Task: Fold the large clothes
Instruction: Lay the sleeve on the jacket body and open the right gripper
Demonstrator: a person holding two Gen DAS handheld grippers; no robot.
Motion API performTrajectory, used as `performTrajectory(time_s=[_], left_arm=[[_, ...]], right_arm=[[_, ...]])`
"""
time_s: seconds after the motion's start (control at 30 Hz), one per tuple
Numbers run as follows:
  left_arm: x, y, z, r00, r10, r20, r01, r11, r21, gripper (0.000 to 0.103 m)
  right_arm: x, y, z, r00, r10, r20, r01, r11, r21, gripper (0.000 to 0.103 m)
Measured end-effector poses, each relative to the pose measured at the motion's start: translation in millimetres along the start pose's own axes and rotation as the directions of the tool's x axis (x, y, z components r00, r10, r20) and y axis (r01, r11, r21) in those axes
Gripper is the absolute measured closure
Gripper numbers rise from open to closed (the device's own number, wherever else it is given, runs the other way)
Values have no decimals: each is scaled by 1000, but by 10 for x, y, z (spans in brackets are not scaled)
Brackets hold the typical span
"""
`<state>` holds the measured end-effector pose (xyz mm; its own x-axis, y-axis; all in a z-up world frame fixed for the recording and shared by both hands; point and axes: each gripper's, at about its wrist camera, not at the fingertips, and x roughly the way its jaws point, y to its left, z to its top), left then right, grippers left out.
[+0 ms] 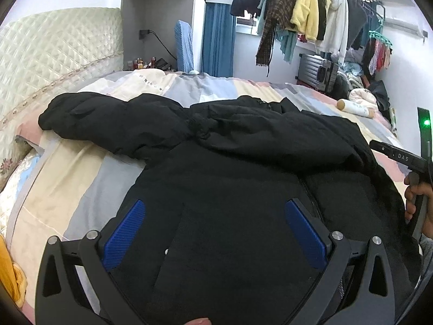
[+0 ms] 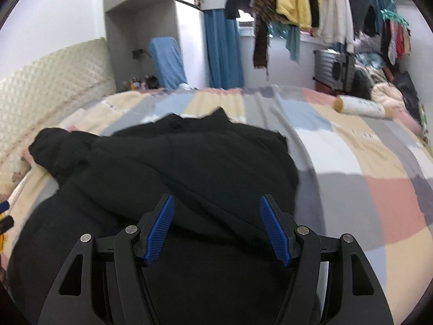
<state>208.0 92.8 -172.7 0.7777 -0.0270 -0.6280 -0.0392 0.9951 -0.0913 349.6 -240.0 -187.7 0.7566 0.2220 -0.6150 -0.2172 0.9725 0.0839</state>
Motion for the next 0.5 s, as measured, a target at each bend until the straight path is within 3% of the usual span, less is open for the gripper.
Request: performTrajectory(time_s=[0.17,0.27,0.33,0.43,0.5], left_arm=[[53,-32,-44,1000,4,-11,-4,1000,-9,0],[83,14,-52,1000,-6,-23,5,999,-48,0],[97,34,-56,999,-13,-30,11,998,-66,0],[118,10,-63,999,0,-34,-1,998,-58,0],[127,-13,-72,999,7,-36,-9,999,-51,0]], right_arm=[[108,-227,-139,998,-40,-49,41,999,21,35],[192,-344,-162,995,-46,-84,52,996,67,23],[276,-388,-177,991,-58,-118,68,994,85,23],[360,-359,-202,988,-91,-128,97,994,45,23],[434,-264,-218,984,-110,-136,105,994,-42,23]])
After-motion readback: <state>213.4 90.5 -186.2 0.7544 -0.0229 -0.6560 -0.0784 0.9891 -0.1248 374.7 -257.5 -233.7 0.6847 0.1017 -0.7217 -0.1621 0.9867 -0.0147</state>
